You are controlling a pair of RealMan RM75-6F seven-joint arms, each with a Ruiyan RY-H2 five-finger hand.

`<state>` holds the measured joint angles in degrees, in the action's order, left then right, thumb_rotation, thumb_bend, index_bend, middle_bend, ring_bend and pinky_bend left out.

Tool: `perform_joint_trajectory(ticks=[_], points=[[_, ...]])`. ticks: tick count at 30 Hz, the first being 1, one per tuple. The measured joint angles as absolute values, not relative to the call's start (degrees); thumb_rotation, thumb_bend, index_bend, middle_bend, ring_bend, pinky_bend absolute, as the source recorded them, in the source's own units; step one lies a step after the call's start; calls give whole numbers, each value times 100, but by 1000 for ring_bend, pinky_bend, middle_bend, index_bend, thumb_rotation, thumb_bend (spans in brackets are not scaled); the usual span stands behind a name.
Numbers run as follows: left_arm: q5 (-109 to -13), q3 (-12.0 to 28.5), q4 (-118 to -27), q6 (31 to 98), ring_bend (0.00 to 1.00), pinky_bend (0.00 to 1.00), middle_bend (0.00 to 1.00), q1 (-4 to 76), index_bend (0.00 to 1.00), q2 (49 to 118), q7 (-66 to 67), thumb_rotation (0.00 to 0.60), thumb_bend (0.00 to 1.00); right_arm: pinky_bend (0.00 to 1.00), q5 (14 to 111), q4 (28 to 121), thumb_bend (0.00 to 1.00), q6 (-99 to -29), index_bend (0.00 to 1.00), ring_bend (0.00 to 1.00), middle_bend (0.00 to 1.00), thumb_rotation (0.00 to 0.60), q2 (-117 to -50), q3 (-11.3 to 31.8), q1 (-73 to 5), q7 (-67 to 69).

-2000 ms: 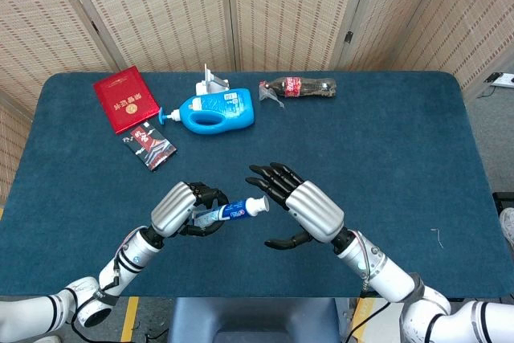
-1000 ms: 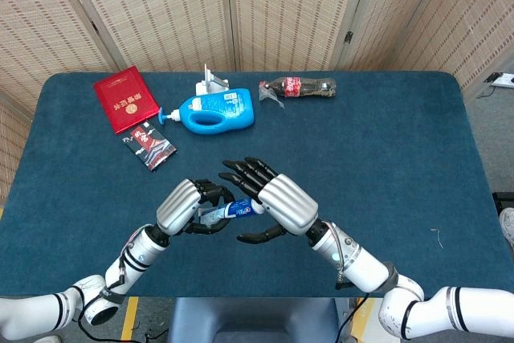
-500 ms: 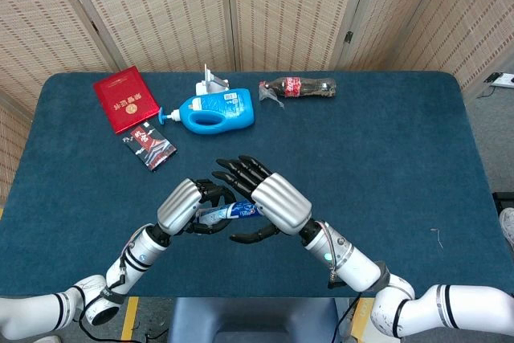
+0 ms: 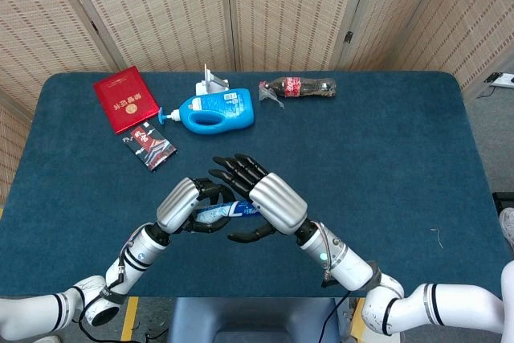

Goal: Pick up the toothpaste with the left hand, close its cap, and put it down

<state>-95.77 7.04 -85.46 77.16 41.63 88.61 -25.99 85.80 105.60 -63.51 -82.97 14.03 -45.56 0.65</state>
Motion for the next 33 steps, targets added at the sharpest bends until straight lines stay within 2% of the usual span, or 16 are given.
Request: perform_joint_trajectory(ticks=[11, 18, 26, 33], points=[[-9592, 683, -8477, 7704, 775, 602, 801, 4151, 746, 8846, -2508, 600, 619, 0, 8685, 10448, 0, -6424, 0, 0, 0, 0, -8388, 1353, -4558, 260], [-9654, 513, -8137, 7565, 767, 589, 801, 4132, 737, 8807, -2244, 600, 621, 0, 8814, 10769, 0, -6519, 0, 0, 0, 0, -7903, 1269, -4401, 278], [-9475, 289, -7942, 6823, 743, 556, 801, 4173, 718, 8685, -1371, 600, 622, 0, 8985, 11087, 0, -6805, 0, 0, 0, 0, -7114, 1122, -4015, 121], [-8850, 275, -7974, 6046, 715, 544, 796, 4245, 717, 8720, -498, 600, 622, 0, 9051, 11184, 0, -7038, 0, 0, 0, 0, -6658, 979, -3678, 106]])
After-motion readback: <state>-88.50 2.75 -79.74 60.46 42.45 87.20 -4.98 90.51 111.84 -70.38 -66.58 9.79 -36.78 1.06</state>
